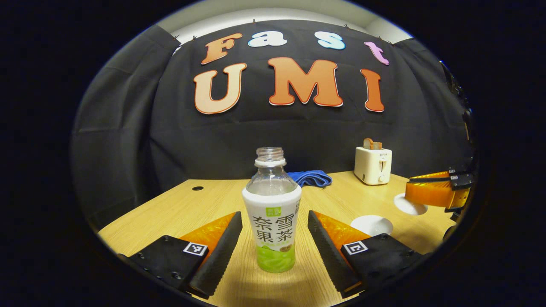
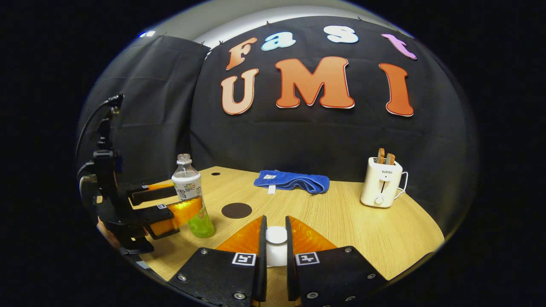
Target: Open the teacup lid with one hand, grasp the water bottle and pour water into the teacup with the other hand; after pouring, place the water bottle on the coaster and then close the teacup lid.
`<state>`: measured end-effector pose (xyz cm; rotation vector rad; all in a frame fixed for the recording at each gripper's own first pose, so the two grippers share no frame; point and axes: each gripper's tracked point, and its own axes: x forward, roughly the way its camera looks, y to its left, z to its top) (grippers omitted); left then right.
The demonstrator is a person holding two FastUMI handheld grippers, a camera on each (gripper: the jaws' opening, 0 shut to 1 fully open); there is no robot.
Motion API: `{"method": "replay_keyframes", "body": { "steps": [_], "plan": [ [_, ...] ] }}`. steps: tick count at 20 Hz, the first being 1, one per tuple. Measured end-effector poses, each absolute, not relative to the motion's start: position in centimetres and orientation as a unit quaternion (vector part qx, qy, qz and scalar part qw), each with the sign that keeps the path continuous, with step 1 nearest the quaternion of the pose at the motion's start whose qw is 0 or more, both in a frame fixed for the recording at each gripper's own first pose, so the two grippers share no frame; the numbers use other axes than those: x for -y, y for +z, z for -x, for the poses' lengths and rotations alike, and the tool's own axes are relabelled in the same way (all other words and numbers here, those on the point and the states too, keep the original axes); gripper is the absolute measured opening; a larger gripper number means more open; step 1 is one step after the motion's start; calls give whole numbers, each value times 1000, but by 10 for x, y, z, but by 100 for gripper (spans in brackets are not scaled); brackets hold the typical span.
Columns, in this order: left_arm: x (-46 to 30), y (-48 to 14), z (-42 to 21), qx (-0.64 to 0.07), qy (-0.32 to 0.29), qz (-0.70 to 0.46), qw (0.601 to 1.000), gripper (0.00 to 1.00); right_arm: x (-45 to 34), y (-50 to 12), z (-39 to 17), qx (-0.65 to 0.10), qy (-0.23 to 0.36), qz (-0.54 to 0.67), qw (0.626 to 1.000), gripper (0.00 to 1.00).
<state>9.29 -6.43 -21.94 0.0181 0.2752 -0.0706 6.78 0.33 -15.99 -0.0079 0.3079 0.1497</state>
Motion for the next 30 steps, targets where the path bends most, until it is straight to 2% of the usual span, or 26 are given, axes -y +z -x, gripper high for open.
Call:
{"method": "replay_keyframes", "body": {
  "steps": [2, 3, 4, 7, 8, 9, 12, 13, 23, 30],
  "plan": [
    [68, -228, -95, -142, -33, -18, 989, 99, 3, -157, -67, -149, 67, 7, 987, 19],
    [70, -232, -96, -148, -35, -27, 988, 96, 3, -155, -65, -148, 67, 5, 987, 19],
    [70, -239, -100, -153, -33, -34, 987, 98, 2, -154, -64, -146, 70, 1, 987, 19],
    [66, -251, -105, -166, -22, -40, 985, 82, 5, -148, -61, -140, 71, -2, 988, 19],
    [67, -257, -106, -170, -20, -35, 985, 83, 7, -147, -61, -139, 68, -2, 988, 19],
    [66, -258, -114, -162, -22, -32, 986, 74, 9, -146, -61, -138, 67, -2, 988, 19],
    [66, -252, -109, -151, -22, -27, 988, 72, 13, -145, -60, -135, 66, -12, 989, 19],
    [64, -253, -112, -150, -23, -34, 988, 66, 14, -144, -59, -136, 65, -13, 989, 19],
    [42, -233, -118, -152, -12, -221, 963, 68, 39, -133, -54, -121, 47, -16, 991, 19],
    [52, -232, -123, -146, -36, -366, 918, 66, 51, -127, -49, -113, 39, -21, 993, 19]
  ]
}}
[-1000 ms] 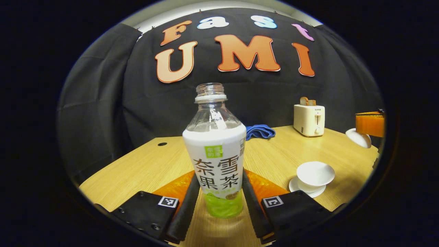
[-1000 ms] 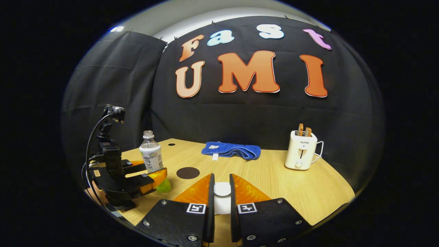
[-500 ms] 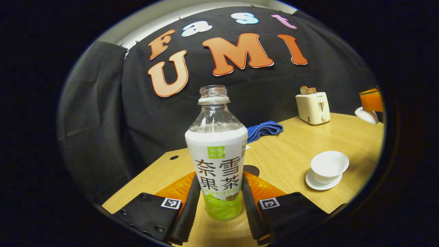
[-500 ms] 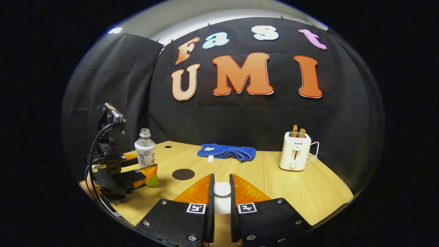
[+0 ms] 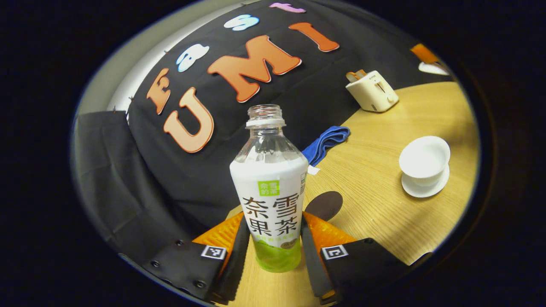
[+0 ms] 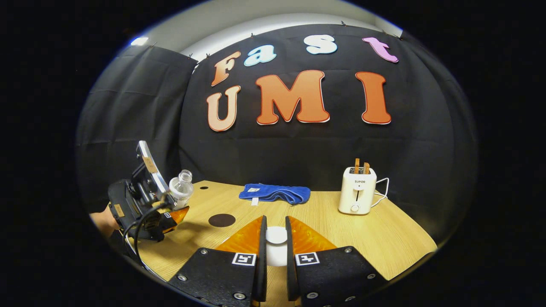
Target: Open the teacup lid with one hand, grasp the water bottle and pour water into the teacup with the other hand; after pouring, place the water bottle on the coaster and then close the teacup lid.
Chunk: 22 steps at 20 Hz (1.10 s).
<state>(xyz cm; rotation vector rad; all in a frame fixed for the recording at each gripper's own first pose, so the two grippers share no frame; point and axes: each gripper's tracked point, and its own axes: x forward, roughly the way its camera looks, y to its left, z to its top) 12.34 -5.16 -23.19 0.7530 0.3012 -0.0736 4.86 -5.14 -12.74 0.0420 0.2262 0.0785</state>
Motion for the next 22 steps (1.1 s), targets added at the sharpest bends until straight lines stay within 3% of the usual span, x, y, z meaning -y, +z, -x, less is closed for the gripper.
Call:
{"method": "replay_keyframes", "body": {
  "steps": [9, 13, 22],
  "plan": [
    [72, -234, -120, -119, -75, -525, 840, 63, 62, -130, -45, -114, 33, -31, 993, 19],
    [71, -228, -125, -103, -83, -603, 787, 65, 68, -131, -42, -117, 31, -30, 992, 19],
    [76, -233, -128, -95, -117, -692, 706, 65, 73, -134, -42, -119, 27, -31, 992, 19]
  ]
}}
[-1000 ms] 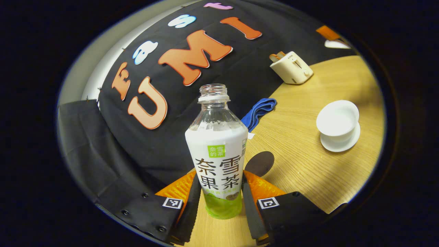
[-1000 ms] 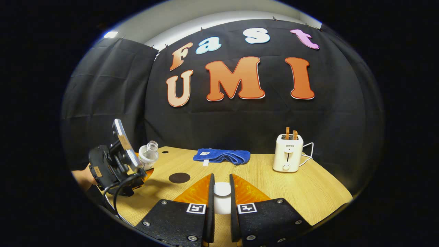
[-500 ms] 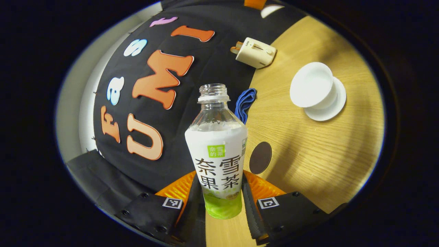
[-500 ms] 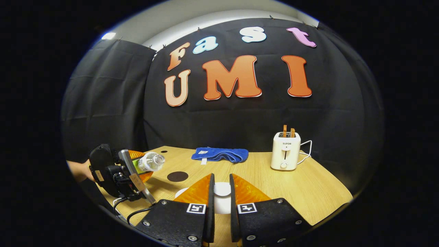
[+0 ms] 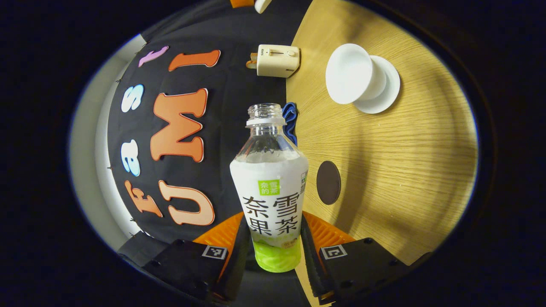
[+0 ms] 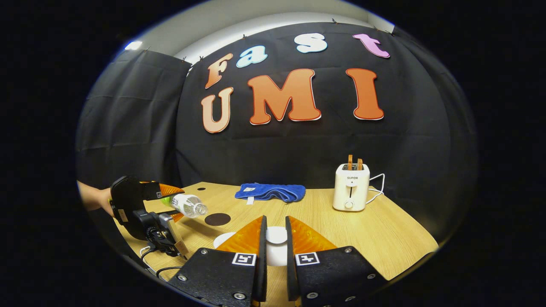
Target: Open the teacup lid with one hand, grasp the water bottle and pour water into the teacup with the other hand; after pouring, place the water bottle on the coaster and then close the teacup lid.
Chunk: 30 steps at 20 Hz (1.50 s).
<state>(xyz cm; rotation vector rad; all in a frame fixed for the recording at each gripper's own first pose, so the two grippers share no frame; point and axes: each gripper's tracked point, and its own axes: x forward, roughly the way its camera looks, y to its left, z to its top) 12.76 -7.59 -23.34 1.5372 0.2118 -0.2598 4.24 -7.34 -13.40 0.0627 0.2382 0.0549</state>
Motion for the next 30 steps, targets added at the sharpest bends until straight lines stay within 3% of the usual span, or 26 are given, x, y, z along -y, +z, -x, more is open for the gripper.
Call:
{"method": "replay_keyframes", "body": {
  "steps": [14, 30],
  "plan": [
    [91, -219, -127, -61, -119, -763, 633, 67, 66, -144, -41, -129, 39, -14, 991, 19],
    [111, -206, -127, -36, -124, -792, 596, 65, 61, -148, -40, -132, 49, -9, 990, 19]
  ]
}}
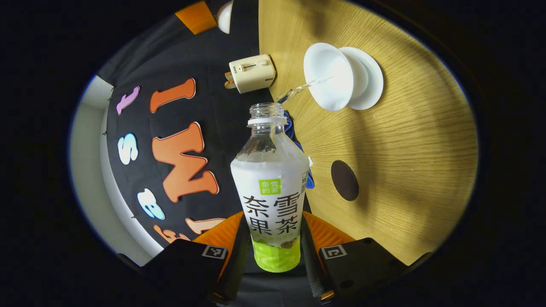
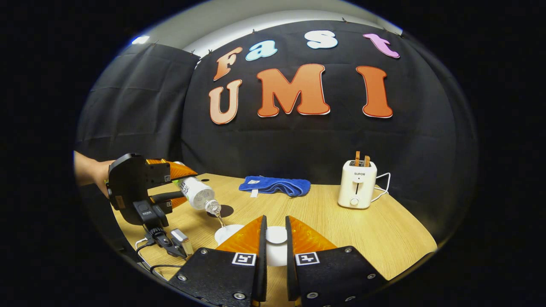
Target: Open the teacup lid with one hand, grasp the water bottle and pour water into the teacup with the other hand; after pouring, place the water bottle on the coaster and then close the teacup lid.
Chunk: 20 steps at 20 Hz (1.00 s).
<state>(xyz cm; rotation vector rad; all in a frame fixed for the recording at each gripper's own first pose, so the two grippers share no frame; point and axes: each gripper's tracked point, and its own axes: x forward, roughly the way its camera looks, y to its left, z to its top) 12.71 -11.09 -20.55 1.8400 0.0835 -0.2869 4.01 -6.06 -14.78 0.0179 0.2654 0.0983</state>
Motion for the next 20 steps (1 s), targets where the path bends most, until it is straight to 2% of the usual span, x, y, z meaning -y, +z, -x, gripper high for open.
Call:
{"method": "replay_keyframes", "body": {
  "steps": [20],
  "plan": [
    [120, -167, -142, -21, -111, -839, 533, 65, 78, -149, -34, -132, 38, -15, 990, 19]
  ]
}}
